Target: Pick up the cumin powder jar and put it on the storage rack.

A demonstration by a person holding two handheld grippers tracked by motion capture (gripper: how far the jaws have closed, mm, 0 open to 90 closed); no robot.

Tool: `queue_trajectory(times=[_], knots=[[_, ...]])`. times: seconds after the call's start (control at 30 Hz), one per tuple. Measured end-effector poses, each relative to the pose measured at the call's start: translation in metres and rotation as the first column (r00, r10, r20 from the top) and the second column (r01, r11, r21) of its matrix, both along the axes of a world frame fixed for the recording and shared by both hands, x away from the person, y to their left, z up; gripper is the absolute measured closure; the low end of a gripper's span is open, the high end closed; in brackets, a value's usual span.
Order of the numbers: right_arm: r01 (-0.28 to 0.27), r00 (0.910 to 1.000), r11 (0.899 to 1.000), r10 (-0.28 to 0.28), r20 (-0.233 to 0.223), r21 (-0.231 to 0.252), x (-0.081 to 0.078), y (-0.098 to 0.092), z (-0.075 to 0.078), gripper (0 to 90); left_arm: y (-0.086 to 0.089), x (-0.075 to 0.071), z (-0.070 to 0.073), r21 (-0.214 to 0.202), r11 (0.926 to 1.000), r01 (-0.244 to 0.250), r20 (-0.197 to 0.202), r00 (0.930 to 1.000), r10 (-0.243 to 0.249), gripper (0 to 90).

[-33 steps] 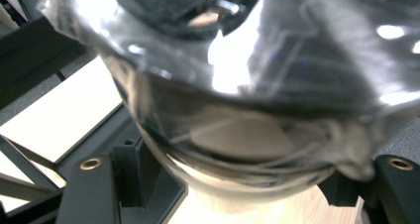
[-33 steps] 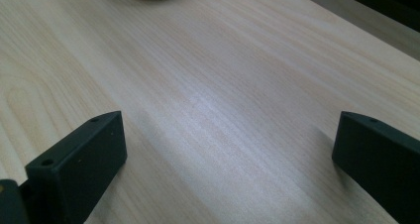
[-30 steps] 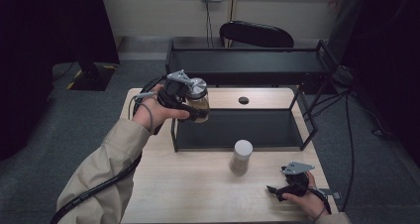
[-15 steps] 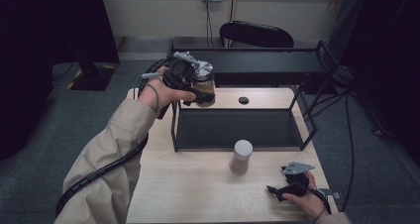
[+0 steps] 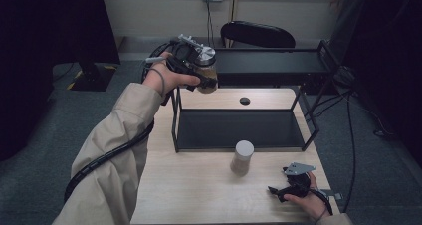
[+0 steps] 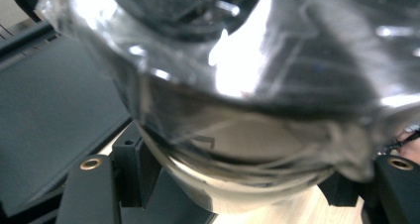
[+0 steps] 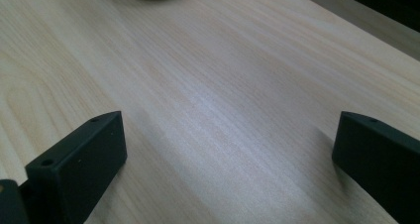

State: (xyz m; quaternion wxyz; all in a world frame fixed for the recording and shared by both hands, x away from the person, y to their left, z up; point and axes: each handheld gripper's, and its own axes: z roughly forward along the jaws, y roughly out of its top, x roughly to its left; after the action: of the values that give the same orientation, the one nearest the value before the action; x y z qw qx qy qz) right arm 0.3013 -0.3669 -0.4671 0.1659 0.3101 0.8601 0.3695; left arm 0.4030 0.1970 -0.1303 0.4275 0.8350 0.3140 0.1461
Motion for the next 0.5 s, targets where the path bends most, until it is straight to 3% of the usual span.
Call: queue_trajectory(times=[0.5], knots=[[0.000, 1.0000, 1.000, 0.000, 0.000, 0.000, 0.000, 0.000, 0.000, 0.0, -0.009, 0.018, 0.005, 0.012, 0.9968, -0.080, -0.005, 0.9968, 0.080, 30.5]])
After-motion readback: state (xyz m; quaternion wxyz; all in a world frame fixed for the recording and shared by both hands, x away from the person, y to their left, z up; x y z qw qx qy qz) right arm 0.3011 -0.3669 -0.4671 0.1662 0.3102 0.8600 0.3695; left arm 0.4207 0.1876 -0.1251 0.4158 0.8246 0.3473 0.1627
